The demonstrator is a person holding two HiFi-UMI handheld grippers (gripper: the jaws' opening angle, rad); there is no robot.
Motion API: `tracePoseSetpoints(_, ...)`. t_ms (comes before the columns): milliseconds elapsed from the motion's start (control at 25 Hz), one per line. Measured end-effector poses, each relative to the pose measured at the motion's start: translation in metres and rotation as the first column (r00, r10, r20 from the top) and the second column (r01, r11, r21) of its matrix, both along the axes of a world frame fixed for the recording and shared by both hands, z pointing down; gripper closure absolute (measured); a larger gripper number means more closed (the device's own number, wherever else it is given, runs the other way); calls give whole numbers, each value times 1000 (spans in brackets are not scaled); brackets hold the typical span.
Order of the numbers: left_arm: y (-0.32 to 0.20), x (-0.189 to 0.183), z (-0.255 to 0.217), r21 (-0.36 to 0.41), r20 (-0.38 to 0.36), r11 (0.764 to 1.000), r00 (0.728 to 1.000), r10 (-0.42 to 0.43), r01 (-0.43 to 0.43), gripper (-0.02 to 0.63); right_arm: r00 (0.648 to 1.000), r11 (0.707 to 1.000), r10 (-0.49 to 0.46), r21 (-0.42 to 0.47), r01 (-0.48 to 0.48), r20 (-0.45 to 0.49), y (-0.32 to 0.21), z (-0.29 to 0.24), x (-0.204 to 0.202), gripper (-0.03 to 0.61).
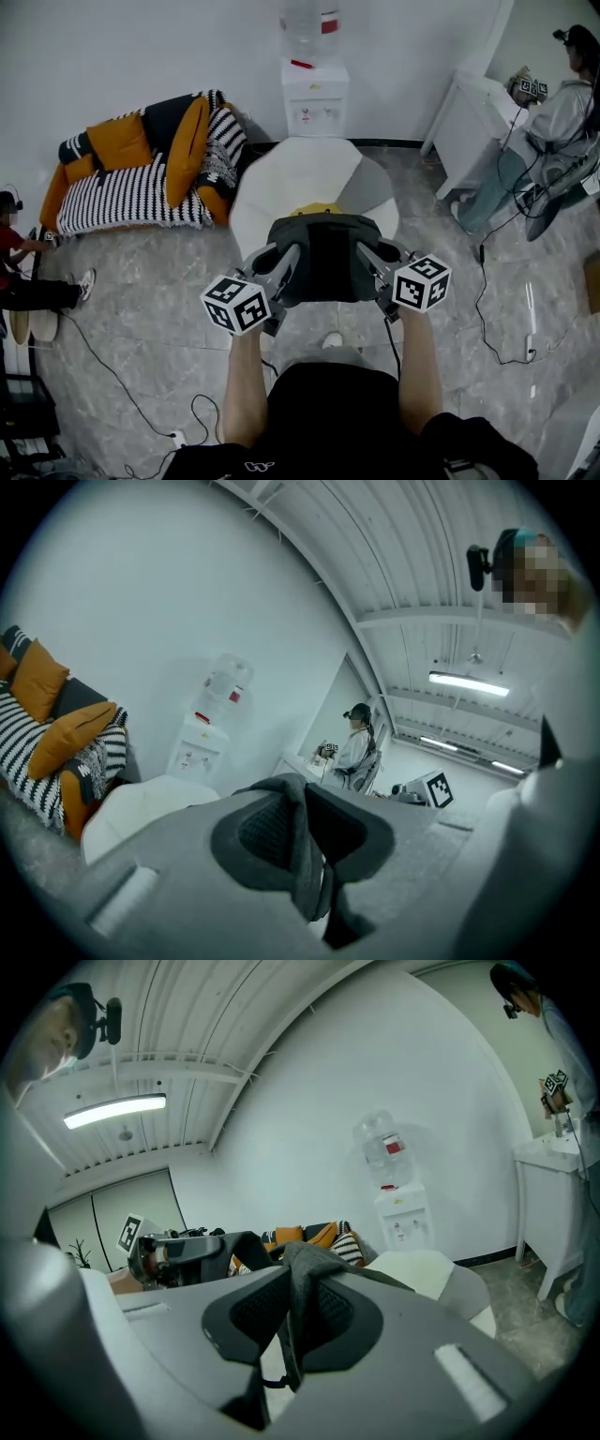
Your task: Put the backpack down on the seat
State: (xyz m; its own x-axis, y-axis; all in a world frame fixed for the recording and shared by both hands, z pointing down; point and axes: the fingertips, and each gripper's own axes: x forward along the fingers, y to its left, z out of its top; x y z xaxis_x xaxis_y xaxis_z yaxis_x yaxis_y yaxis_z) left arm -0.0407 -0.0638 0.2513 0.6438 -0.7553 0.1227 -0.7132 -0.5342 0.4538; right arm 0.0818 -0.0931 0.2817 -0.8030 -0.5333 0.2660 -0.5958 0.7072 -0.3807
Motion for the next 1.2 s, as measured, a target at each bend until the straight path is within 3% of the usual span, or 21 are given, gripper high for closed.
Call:
tracePoseSetpoints(760, -29, 32, 40, -130, 4, 991, 1000, 19, -18, 569, 998, 994, 40, -103, -35, 44, -23, 39, 32, 538)
tracePoseSetpoints(1200, -67, 14, 56, -159, -5, 987, 1000, 27, -27, 569, 998, 990, 58, -128, -55, 24, -64, 49, 14, 538)
